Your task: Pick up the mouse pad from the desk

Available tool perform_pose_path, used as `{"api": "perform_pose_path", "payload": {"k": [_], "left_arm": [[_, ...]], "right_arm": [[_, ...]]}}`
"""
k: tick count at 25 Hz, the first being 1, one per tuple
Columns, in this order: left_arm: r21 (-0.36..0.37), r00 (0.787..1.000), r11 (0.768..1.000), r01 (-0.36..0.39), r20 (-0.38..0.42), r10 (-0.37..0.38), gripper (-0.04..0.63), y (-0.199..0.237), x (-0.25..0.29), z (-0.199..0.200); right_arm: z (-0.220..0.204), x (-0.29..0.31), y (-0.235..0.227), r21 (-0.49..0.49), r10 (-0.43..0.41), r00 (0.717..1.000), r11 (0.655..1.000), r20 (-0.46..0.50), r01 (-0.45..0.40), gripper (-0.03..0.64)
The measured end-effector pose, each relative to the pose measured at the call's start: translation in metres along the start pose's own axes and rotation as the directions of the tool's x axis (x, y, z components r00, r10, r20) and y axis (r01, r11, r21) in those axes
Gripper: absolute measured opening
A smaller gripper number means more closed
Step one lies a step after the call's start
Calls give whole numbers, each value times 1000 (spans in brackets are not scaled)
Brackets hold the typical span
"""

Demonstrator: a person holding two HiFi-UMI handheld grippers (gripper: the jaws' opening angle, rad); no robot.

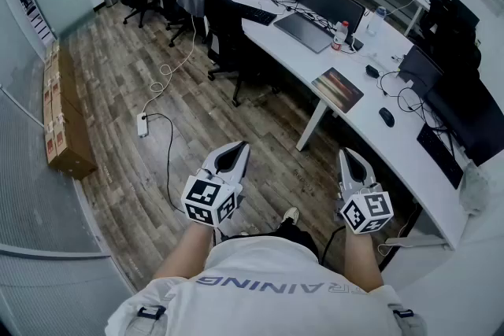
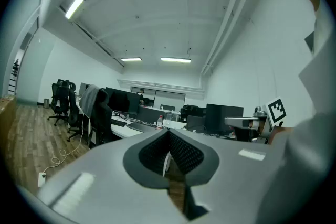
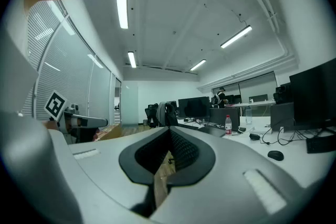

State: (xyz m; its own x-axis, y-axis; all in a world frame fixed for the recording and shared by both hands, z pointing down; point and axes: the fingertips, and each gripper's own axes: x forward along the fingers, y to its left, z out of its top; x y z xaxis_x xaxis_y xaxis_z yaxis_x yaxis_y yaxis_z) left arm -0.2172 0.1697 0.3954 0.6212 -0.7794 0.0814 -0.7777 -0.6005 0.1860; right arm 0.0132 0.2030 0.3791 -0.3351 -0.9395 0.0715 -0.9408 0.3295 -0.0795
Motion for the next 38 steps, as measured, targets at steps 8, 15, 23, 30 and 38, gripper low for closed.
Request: {"api": "perform_pose_path", "payload": {"k": [8,15,23,30,38], "left_arm": [[-14,1000,1000,-23,-6,23,1,5,-8,-3],[-14,1000,1000,-20,-5,20,2,4,-7,-3],[-5,1000,1000,-21,1,21,2,3,-10,1],[-14,999,999,-31,14,31,2,14,-15,8],[-21,1000,999,-27,5,27,2,26,9,7]], "right_arm": [[-3,-4,2,5,-1,1000,1000,-7,1,11],[-3,-2,4,12,5,1000,1000,3,-6,12],[4,2,6,20,5,1000,1000,29,-6,9],[11,14,13,21,12,999,1000,37,-13,9],[7,43,3,33,23,1000,999,19,-23,9]]}}
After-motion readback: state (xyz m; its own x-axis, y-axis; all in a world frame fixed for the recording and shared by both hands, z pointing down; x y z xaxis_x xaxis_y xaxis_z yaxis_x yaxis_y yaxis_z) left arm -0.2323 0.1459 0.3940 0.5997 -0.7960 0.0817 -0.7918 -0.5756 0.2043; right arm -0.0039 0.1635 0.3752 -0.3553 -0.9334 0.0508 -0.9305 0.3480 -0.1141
